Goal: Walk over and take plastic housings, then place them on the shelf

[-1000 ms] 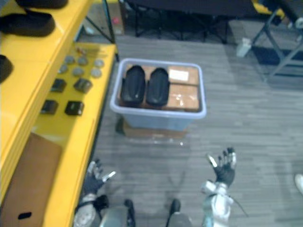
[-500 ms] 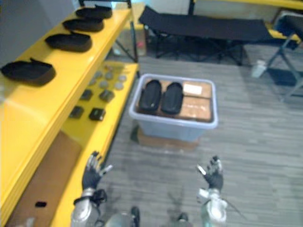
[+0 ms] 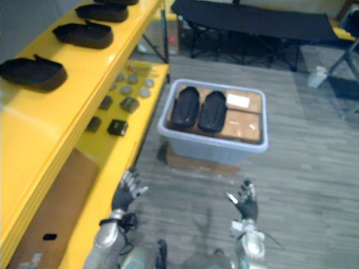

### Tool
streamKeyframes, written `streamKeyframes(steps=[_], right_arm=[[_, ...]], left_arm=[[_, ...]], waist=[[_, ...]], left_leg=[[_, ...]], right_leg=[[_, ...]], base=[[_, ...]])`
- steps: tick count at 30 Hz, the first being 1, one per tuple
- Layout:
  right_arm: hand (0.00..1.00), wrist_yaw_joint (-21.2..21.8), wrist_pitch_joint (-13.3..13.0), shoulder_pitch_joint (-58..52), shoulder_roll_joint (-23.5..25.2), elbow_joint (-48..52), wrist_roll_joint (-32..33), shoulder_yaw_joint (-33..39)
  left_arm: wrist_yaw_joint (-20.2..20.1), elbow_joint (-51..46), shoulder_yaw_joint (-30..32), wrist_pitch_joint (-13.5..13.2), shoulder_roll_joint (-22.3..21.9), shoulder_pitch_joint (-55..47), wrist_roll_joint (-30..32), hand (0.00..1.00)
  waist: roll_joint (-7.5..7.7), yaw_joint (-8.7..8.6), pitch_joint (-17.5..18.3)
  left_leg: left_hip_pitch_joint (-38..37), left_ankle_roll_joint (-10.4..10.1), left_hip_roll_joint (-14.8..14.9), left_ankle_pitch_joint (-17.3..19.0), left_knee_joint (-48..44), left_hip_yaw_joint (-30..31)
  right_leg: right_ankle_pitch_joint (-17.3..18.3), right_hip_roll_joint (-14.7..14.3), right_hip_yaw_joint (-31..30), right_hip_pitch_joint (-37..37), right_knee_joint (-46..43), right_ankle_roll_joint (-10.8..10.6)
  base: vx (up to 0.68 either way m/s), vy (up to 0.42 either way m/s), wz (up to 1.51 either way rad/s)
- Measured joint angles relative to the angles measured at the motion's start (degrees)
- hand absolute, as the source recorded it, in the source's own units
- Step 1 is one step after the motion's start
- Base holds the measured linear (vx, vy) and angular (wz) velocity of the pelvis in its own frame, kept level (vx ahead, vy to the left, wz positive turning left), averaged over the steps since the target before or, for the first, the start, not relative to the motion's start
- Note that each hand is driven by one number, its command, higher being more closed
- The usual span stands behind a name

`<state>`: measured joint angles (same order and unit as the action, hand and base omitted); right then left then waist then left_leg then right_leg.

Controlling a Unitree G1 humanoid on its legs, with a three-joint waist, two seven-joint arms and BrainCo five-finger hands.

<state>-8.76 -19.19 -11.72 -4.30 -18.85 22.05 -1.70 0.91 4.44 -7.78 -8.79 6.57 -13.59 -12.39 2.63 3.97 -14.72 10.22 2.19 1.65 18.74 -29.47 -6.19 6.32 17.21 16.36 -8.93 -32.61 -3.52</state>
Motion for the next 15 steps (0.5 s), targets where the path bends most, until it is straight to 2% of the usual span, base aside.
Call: streamKeyframes(steps=[1,3,5,6,8,10,11,12,13,15], right_arm=[[0.0,0.0,0.0,-0.3,0.2,-0.4,0.3,-0.1],[0.0,0.0,-0.1,-0.7,0.2,-0.3,0.3,0.0],[0.0,0.1,-0.4,-0.6,0.2,-0.2,0.3,0.5],[0.0,0.2,-0.4,-0.7,0.2,-0.2,0.3,1.5],[0.0,0.7,-0.4,-1.9,0.2,-0.2,0.8,2.7],[0.0,2.2,-0.4,-3.4,0.6,-0.1,1.6,2.5],[0.0,2.7,-0.4,-3.6,0.8,-0.1,1.8,2.5],[0.0,2.5,-0.2,-2.9,-0.4,0.0,1.7,2.6],[0.0,2.3,-0.2,-1.4,-0.9,0.7,1.2,2.6],[0.0,2.2,-0.2,0.5,-1.8,0.8,0.7,2.6]], left_arm=[[0.0,0.1,-0.1,0.6,1.0,-0.4,0.0,0.0],[0.3,0.1,-0.2,1.3,2.7,-0.2,-0.1,0.0],[0.4,0.9,-0.5,1.4,3.7,0.4,-0.4,0.0],[0.6,2.3,-0.9,1.3,4.0,1.2,-0.8,0.0],[0.6,4.7,-1.3,1.2,4.2,2.5,-1.2,0.0],[0.6,6.4,-1.2,0.8,4.3,2.1,-1.2,0.0],[0.6,6.6,-1.2,0.6,4.1,1.7,-1.3,0.0],[0.7,8.0,-1.3,0.6,2.1,1.7,-1.3,0.0],[0.7,8.1,-1.5,0.6,0.8,0.9,-1.9,0.0],[0.8,10.8,-2.1,0.7,-1.1,0.9,-3.3,0.0]], waist=[[-0.29,0.02,-0.3],[-0.09,0.07,-0.2],[-0.08,0.08,-0.2],[-0.47,-0.13,-0.2],[-1.06,-0.81,-0.5],[-0.06,-1.32,0.0],[0.63,-1.39,0.4],[-1.77,-1.45,0.8],[-2.85,-1.19,1.2],[-4.43,-1.68,1.1]], left_leg=[[-0.3,-0.1,0.3,0.3,0.0,0.2],[-0.2,-0.8,0.8,0.5,0.1,0.7],[-0.3,-1.2,0.9,0.8,0.8,1.2],[-0.4,-1.7,1.2,1.1,0.9,2.2],[-1.4,-2.8,1.7,1.8,0.9,4.9],[-3.7,-5.2,1.8,3.2,0.8,7.5],[-4.6,-6.5,1.9,4.0,0.8,8.4],[-5.6,-7.4,4.3,4.2,1.4,9.2],[-6.5,-8.9,5.9,3.3,3.4,8.9],[-8.0,-10.2,7.2,0.7,6.6,8.8]], right_leg=[[1.4,-0.5,-0.8,-0.3,0.2,0.3],[3.0,-2.2,-1.5,-0.8,6.0,-1.3],[2.0,-3.4,-4.2,-2.2,13.2,-2.8],[0.5,-4.0,-6.0,-3.5,16.4,-4.1],[-2.5,-4.6,-8.3,-3.9,19.4,-4.6],[-4.5,-5.3,-10.2,-3.8,18.8,-4.2],[-7.0,-5.6,-11.3,-3.9,17.5,-5.7],[-5.2,-7.9,-10.2,-4.1,14.0,-4.3],[-2.9,-8.9,-9.8,-5.1,12.2,-3.2],[-1.1,-9.7,-8.7,-5.5,10.1,-1.6]], base=[[0.08,0.096,-0.02],[0.06,0.013,0.06],[0.11,-0.068,0.11],[0.19,-0.152,0.41],[0.22,-0.198,0.68],[0.26,-0.283,0.74],[0.29,-0.321,0.5],[0.36,-0.354,0.24],[0.3,-0.255,0.03],[0.26,-0.27,0.04]])
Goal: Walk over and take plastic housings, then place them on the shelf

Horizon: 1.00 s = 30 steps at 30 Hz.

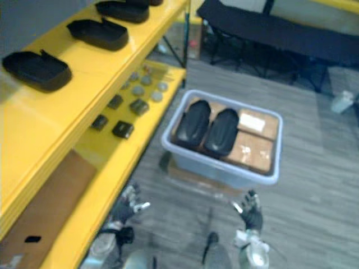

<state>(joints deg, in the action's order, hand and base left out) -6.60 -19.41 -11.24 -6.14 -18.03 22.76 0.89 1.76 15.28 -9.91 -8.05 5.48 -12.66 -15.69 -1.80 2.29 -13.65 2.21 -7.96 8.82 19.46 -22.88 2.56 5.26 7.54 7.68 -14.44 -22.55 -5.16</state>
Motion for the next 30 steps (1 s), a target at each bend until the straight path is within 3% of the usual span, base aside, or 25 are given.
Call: streamKeyframes(steps=[4,6,8,10,11,12,13,15,18,21,23,26,30], right_arm=[[0.0,0.0,0.0,-0.3,-1.4,1.7,-1.3,0.0],[0.0,-1.0,-0.2,-0.6,-2.7,2.2,-1.8,-0.1],[0.0,-2.8,-0.9,-0.7,-3.3,2.3,-3.4,0.1],[0.0,-6.9,-3.3,-0.8,-3.6,2.4,-4.6,0.1],[0.0,-8.8,-4.7,-1.0,-3.5,3.2,-5.8,0.1],[0.0,-11.2,-6.3,-1.0,-3.6,4.7,-8.2,0.2],[0.0,-13.2,-8.1,-0.8,-3.8,6.6,-10.5,1.0],[0.0,-18.4,-12.7,-0.1,-1.2,11.8,-16.3,2.2],[0.0,-24.5,-15.7,0.8,0.4,15.8,-19.7,3.5],[0.0,-29.5,-17.9,1.6,1.0,19.3,-20.2,9.9],[0.0,-31.4,-17.8,2.6,0.7,19.7,-19.6,13.7],[0.0,-33.3,-13.7,5.0,0.4,19.3,-13.8,18.0],[0.0,-36.1,-8.8,11.9,-1.8,11.4,-1.1,27.8]], left_arm=[[0.3,6.0,-0.2,-0.5,-0.6,0.2,0.0,0.0],[0.7,7.2,-0.1,-2.0,-0.4,-0.3,-0.2,0.0],[1.4,7.2,-0.5,-2.5,-0.4,-0.2,-0.3,0.0],[1.9,7.2,-2.0,-3.3,0.3,0.1,-0.7,0.0],[1.9,7.2,-2.8,-3.6,0.5,0.5,-0.7,0.0],[1.9,7.2,-3.8,-4.2,0.4,0.9,-0.8,0.0],[1.8,7.3,-4.6,-4.5,0.5,1.6,-0.8,0.0],[2.0,7.5,-4.9,-5.7,0.9,4.5,-0.8,0.0],[2.7,8.1,-5.0,-6.4,3.2,5.4,-0.8,0.0],[2.7,8.1,-4.5,-6.5,3.7,5.3,-1.7,0.0],[2.7,8.1,-3.9,-6.5,3.7,4.8,-1.8,0.0],[2.7,8.1,-2.8,-6.5,3.7,3.9,-1.8,0.0],[2.3,8.1,0.0,-6.4,3.1,3.5,-1.7,0.0]], waist=[[0.08,-0.27,-0.1],[0.53,-0.24,-0.7],[-0.11,-0.19,-1.7],[-0.07,-0.25,-1.9],[0.05,-0.4,-2.2],[-0.39,-0.68,-2.5],[-0.67,-0.98,-3.2],[0.67,-2.63,-4.7],[3.3,-2.21,-6.8],[3.52,-1.32,-6.9],[3.55,-1.29,-6.9],[4.23,-0.66,-7.3],[5.73,0.33,-8.2]], left_leg=[[0.2,-0.2,0.5,-6.7,-3.6,-0.1],[6.7,-0.7,1.3,-11.1,-16.8,0.2],[10.1,-0.1,1.9,-8.1,-20.4,-0.2],[11.2,1.1,0.4,-7.2,-11.3,-0.3],[11.1,1.4,-0.2,-8.4,-6.0,-0.6],[11.2,1.5,-0.3,-12.6,-1.3,-1.8],[10.8,0.1,-0.7,-13.9,0.7,-2.3],[10.9,1.1,-4.1,-14.1,6.8,-3.3],[10.9,1.7,-6.2,-14.6,7.5,-3.2],[10.7,2.5,-7.4,-15.1,8.7,-2.3],[10.7,2.6,-7.9,-15.2,8.8,-1.6],[10.9,2.6,-8.0,-15.2,9.5,-1.6],[11.1,3.5,-7.2,-15.4,10.5,-3.0]], right_leg=[[1.6,-1.1,0.2,2.7,1.1,2.2],[2.2,-2.1,0.2,6.6,5.4,3.0],[2.2,-2.4,0.6,8.8,7.0,3.4],[2.5,-1.6,0.6,9.2,7.3,3.1],[2.9,-0.7,0.6,8.9,6.7,2.5],[3.6,-0.1,0.4,7.9,5.4,1.5],[4.5,0.7,0.0,6.9,3.5,0.5],[4.9,4.5,0.1,3.3,1.0,-1.3],[3.4,6.2,0.6,4.9,3.2,-3.0],[1.9,7.1,2.4,7.0,6.3,-3.7],[1.2,7.3,3.2,8.1,7.5,-3.8],[0.3,7.2,3.2,8.8,8.9,-4.0],[-0.4,7.1,3.3,9.0,9.3,-4.0]], base=[[0.19,-0.25,-0.04],[0.15,-0.216,-0.06],[0.06,-0.054,-0.05],[0.04,0.036,-0.07],[0.04,0.073,-0.02],[0.02,0.119,-0.04],[0.03,0.205,0.14],[0.0,0.27,0.32],[-0.01,0.173,0.24],[0.03,0.075,0.28],[0.02,0.049,0.22],[0.0,0.011,0.02],[-0.02,0.001,0.11]])
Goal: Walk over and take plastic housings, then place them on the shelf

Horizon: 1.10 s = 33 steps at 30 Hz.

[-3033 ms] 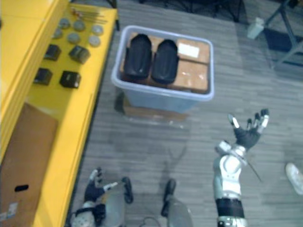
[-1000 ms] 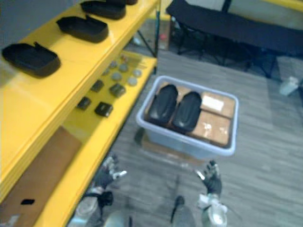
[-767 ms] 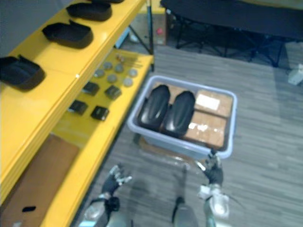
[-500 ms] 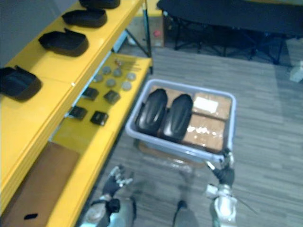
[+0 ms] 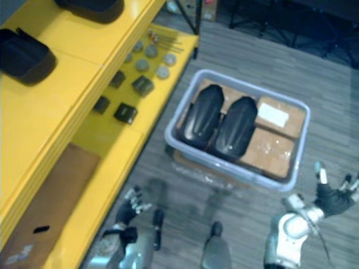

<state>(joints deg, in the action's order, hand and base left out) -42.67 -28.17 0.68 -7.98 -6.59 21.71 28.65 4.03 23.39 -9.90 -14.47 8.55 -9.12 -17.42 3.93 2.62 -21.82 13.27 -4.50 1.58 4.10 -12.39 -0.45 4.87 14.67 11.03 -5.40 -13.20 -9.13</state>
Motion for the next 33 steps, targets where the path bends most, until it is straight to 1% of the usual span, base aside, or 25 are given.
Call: streamKeyframes(steps=[1,3,4,5,7,8,11,12,13,14,15,18,19,21,22,23,24,25,27,28,29,30,33], right_arm=[[0.0,-0.1,0.8,0.8,-0.5,-0.8,1.3,1.0],[0.0,-0.4,4.6,4.1,-3.8,-5.1,5.3,3.7],[0.0,-0.2,5.5,4.8,-4.8,-6.7,6.4,4.2],[0.0,0.2,7.1,6.4,-6.8,-10.1,7.9,4.8],[0.0,0.7,9.4,9.1,-9.7,-14.4,10.4,5.1],[0.0,1.7,10.9,11.4,-12.0,-18.0,12.0,5.1],[0.0,5.1,13.4,18.2,-19.5,-28.5,14.9,5.0],[0.0,6.7,13.7,21.3,-22.9,-32.5,16.3,5.0],[0.0,7.4,13.7,22.7,-24.5,-34.1,16.8,5.0],[0.0,9.1,14.0,24.9,-27.2,-36.7,17.6,4.9],[0.0,10.6,14.6,27.0,-29.3,-39.5,18.4,4.6],[0.0,12.9,15.8,31.1,-32.9,-44.3,19.0,3.4],[0.0,14.0,16.5,32.6,-34.9,-46.4,19.6,2.6],[0.0,14.2,17.7,34.4,-36.9,-48.4,19.6,1.4],[0.0,14.3,18.7,36.1,-38.7,-49.7,19.5,0.4],[0.0,14.3,19.6,37.3,-40.5,-51.1,19.1,-0.6],[0.0,14.4,19.9,37.9,-41.0,-51.8,19.0,-1.2],[0.0,15.0,20.5,39.6,-41.4,-52.9,17.9,-2.2],[0.0,15.3,22.1,41.4,-41.8,-54.1,16.2,-4.3],[0.0,15.4,22.4,41.7,-41.8,-54.9,15.6,-4.5],[0.0,15.5,23.3,42.3,-41.8,-56.0,15.6,-4.7],[0.0,16.1,24.0,43.3,-41.9,-57.2,15.6,-5.5],[0.0,17.8,24.7,43.7,-41.9,-58.1,14.9,-7.0]], left_arm=[[0.0,0.0,0.5,0.0,0.0,-0.1,0.0,0.0],[-0.4,0.0,2.2,0.1,0.0,0.2,0.3,0.0],[-0.4,0.0,2.5,0.1,0.1,0.3,0.4,0.0],[-0.5,0.3,2.9,0.3,0.2,0.2,0.6,0.0],[-0.4,0.4,3.3,0.6,0.7,0.1,1.2,0.0],[-0.4,0.5,3.7,0.8,1.3,0.1,2.4,0.0],[0.0,3.1,5.5,0.7,2.5,0.1,2.6,0.0],[0.4,5.1,6.8,0.8,2.4,0.1,2.4,0.0],[0.7,5.9,6.9,0.9,2.4,0.1,2.2,0.0],[1.0,7.5,7.2,0.9,2.4,0.0,2.0,0.0],[1.3,9.6,7.6,0.9,2.4,-0.1,1.6,0.0],[1.3,12.8,8.4,1.2,2.4,-0.4,-0.1,0.0],[1.3,14.2,9.5,1.2,2.4,-0.5,-0.7,0.0],[1.1,15.6,9.8,1.1,2.4,-0.5,-0.8,0.0],[0.5,16.4,9.8,1.2,2.2,-0.6,-1.2,0.0],[-0.2,17.1,9.7,1.0,2.1,-0.6,-2.3,0.0],[-0.3,17.6,9.8,0.7,2.1,-0.6,-2.5,0.0],[-0.5,18.6,9.8,0.6,2.1,-0.6,-2.7,0.0],[-0.8,18.7,9.8,0.2,2.1,-0.6,-2.8,0.0],[-0.9,18.7,9.8,-0.1,2.1,-0.6,-2.9,0.0],[-1.1,18.6,9.7,-0.5,2.0,-0.6,-2.9,0.0],[-1.4,18.6,9.5,-0.5,2.0,-0.4,-2.9,0.0],[-2.0,18.8,8.7,-0.9,1.9,-0.4,-3.4,0.0]], waist=[[0.31,0.11,-0.2],[0.83,0.38,-1.1],[0.92,0.39,-1.4],[0.9,0.53,-1.6],[0.96,1.25,-1.8],[1.04,1.81,-2.2],[0.71,3.2,-2.8],[0.13,3.19,-3.2],[-0.35,3.08,-3.5],[-1.18,3.35,-4.0],[-1.71,3.57,-4.3],[-2.92,3.71,-5.0],[-3.4,3.93,-5.3],[-4.07,4.4,-5.6],[-4.86,4.59,-6.1],[-5.59,4.56,-6.6],[-5.77,4.57,-6.6],[-6.17,4.57,-6.7],[-6.44,4.5,-6.8],[-6.45,4.44,-6.8],[-6.46,4.51,-6.8],[-6.76,4.55,-7.1],[-7.32,4.69,-7.3]], left_leg=[[0.0,0.0,0.0,0.0,0.0,0.0],[1.0,0.4,0.2,-0.2,-0.1,0.2],[1.2,0.5,0.4,-0.4,-0.1,0.1],[2.0,0.8,0.6,-0.7,-0.1,0.1],[2.8,0.7,0.6,-1.3,-0.1,0.8],[2.9,0.9,0.5,-1.7,-0.2,1.4],[4.6,1.2,0.1,-2.3,-0.3,1.9],[5.2,1.3,-0.4,-2.9,-0.2,2.8],[5.5,1.4,-0.6,-3.1,-0.2,3.2],[5.8,1.5,-0.8,-3.3,-0.3,3.5],[5.9,1.6,-1.1,-3.5,-0.2,3.7],[6.2,1.8,-1.4,-3.8,-0.2,4.3],[7.0,1.8,-1.6,-4.1,-0.1,4.6],[7.7,1.8,-1.7,-4.4,-0.1,4.6],[8.1,1.9,-1.9,-4.8,-0.1,4.7],[8.2,2.0,-2.3,-5.1,0.0,4.9],[8.3,2.0,-2.6,-5.1,0.0,5.0],[8.8,2.0,-2.7,-5.4,0.0,5.0],[9.8,1.8,-3.1,-6.2,0.4,5.6],[10.1,1.7,-3.2,-6.5,0.7,5.9],[10.7,1.6,-3.3,-7.1,1.0,6.2],[11.0,1.5,-3.3,-7.5,1.1,6.4],[11.0,1.2,-3.4,-8.6,2.2,6.6]], right_leg=[[-0.1,0.0,0.0,0.0,0.0,0.0],[-1.3,-0.2,0.0,0.0,0.6,0.3],[-1.7,-0.3,0.0,0.0,0.8,0.5],[-2.6,-0.6,0.0,-0.3,1.0,0.6],[-3.4,-0.8,0.0,-1.0,1.0,0.8],[-3.8,-0.8,0.1,-1.0,1.0,0.4],[-4.0,-0.7,0.3,-2.2,0.9,0.4],[-4.2,-0.5,0.7,-2.6,0.9,0.1],[-4.4,-0.4,1.3,-2.6,0.9,-0.3],[-4.6,0.0,1.8,-2.7,0.9,-0.6],[-4.7,0.2,1.9,-2.7,0.8,-0.6],[-4.8,0.3,2.7,-2.8,0.6,-0.8],[-4.8,0.4,3.1,-3.4,0.6,-0.9],[-4.7,0.5,3.1,-4.2,0.4,-0.9],[-4.7,0.7,3.2,-4.7,0.0,-1.0],[-4.3,1.2,3.3,-4.7,-0.4,-1.6],[-4.0,1.4,3.4,-4.7,-0.4,-1.9],[-3.8,1.5,3.5,-5.2,-0.4,-2.2],[-3.3,1.8,4.4,-6.0,-0.3,-2.5],[-2.9,1.9,4.8,-6.1,-0.2,-2.3],[-2.6,1.9,5.0,-6.6,-0.2,-2.1],[-2.3,1.9,5.4,-6.7,-0.2,-2.1],[-1.5,2.0,6.1,-7.0,-0.3,-2.0]], base=[[-0.02,0.007,0.11],[-0.02,0.026,0.2],[-0.02,0.04,0.28],[-0.01,0.049,0.19],[0.01,0.046,0.19],[0.03,0.022,0.21],[0.01,0.034,0.18],[0.01,0.012,0.21],[0.0,0.034,0.28],[-0.01,0.041,0.22],[-0.01,0.04,0.15],[-0.01,0.017,0.1],[-0.02,0.009,0.08],[-0.03,0.005,0.03],[-0.04,0.008,0.1],[-0.05,0.011,0.13],[-0.05,0.008,0.13],[-0.06,0.001,0.03],[-0.07,-0.011,0.11],[-0.06,-0.021,0.21],[-0.08,-0.026,0.17],[-0.09,-0.025,0.12],[-0.08,-0.015,0.07]])
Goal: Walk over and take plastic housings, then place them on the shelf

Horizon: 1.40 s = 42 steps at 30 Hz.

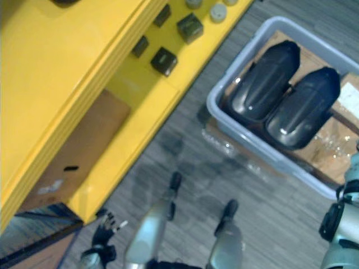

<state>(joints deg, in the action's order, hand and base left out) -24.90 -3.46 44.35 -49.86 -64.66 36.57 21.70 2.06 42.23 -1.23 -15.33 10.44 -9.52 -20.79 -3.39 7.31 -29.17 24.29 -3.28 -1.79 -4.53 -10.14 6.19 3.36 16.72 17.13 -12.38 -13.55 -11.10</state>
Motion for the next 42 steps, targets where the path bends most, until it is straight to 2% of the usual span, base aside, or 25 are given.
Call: streamKeyframes(steps=[2,8,17,24,26,32,34,42], right_arm=[[0.0,0.6,0.4,0.6,0.0,-1.2,-1.2,-1.0],[0.0,4.0,4.4,2.0,-1.0,-4.1,-2.8,-2.5],[0.0,7.4,4.8,4.9,-1.5,-6.1,-5.8,-6.2],[0.0,7.2,4.7,8.1,-4.6,-6.1,-8.2,-8.6],[0.0,7.2,4.8,8.3,-4.6,-6.0,-8.4,-10.5],[0.0,5.7,7.6,10.9,-4.6,-6.0,-10.5,-12.9],[0.0,4.7,9.2,11.0,-4.6,-6.2,-10.9,-13.4],[0.0,4.9,13.2,11.4,-4.6,-8.9,-12.7,-13.4]], left_arm=[[0.0,0.3,-0.2,-1.0,-0.2,0.0,-1.5,0.0],[-0.1,0.9,-2.5,-1.8,-0.6,0.5,-1.8,0.0],[-0.1,1.0,-4.4,-3.3,-1.7,0.4,-1.9,0.0],[-0.1,1.1,-6.3,-3.4,-2.1,0.4,-4.0,0.0],[-0.1,1.1,-6.4,-3.5,-2.1,0.4,-4.0,0.0],[-0.4,1.4,-6.9,-3.7,-2.2,0.4,-4.1,0.0],[-0.5,1.4,-7.3,-3.9,-2.2,0.4,-4.2,0.0],[-0.5,1.7,-8.6,-5.1,-2.2,0.4,-6.3,0.0]], waist=[[-0.09,0.02,0.0],[-0.82,0.77,-0.4],[-1.13,1.63,-0.5],[-3.29,2.87,-1.6],[-3.38,2.85,-1.5],[-3.45,3.42,-1.6],[-3.46,3.63,-1.5],[-4.03,4.38,-1.6]], left_leg=[[0.4,-0.2,0.1,-0.6,0.6,0.3],[1.0,0.1,0.2,-2.2,1.9,0.5],[2.0,0.0,0.1,-2.2,1.9,0.9],[1.8,-0.1,0.1,-2.9,2.7,1.4],[1.8,-0.2,0.1,-3.7,3.7,2.0],[1.8,-0.6,0.2,-4.5,4.7,2.6],[1.8,-0.6,0.2,-4.6,4.7,2.7],[1.8,-0.7,0.3,-6.0,6.7,3.0]], right_leg=[[0.2,0.0,0.0,-0.9,-0.6,0.1],[0.4,0.0,0.0,-2.6,-1.8,0.4],[0.5,0.1,0.2,-3.5,-2.2,0.7],[1.0,0.1,0.7,-3.7,-3.0,1.1],[1.1,0.1,1.4,-3.9,-3.2,1.2],[1.5,0.2,1.7,-4.6,-4.1,1.5],[1.5,0.2,1.7,-4.6,-4.2,1.5],[1.7,0.2,1.8,-5.6,-4.9,1.6]], base=[[-0.07,-0.015,0.05],[-0.02,-0.008,0.02],[0.0,-0.004,0.01],[-0.02,-0.009,0.02],[-0.03,-0.027,0.13],[-0.02,-0.025,0.04],[-0.03,-0.023,0.0],[-0.04,-0.023,0.02]])
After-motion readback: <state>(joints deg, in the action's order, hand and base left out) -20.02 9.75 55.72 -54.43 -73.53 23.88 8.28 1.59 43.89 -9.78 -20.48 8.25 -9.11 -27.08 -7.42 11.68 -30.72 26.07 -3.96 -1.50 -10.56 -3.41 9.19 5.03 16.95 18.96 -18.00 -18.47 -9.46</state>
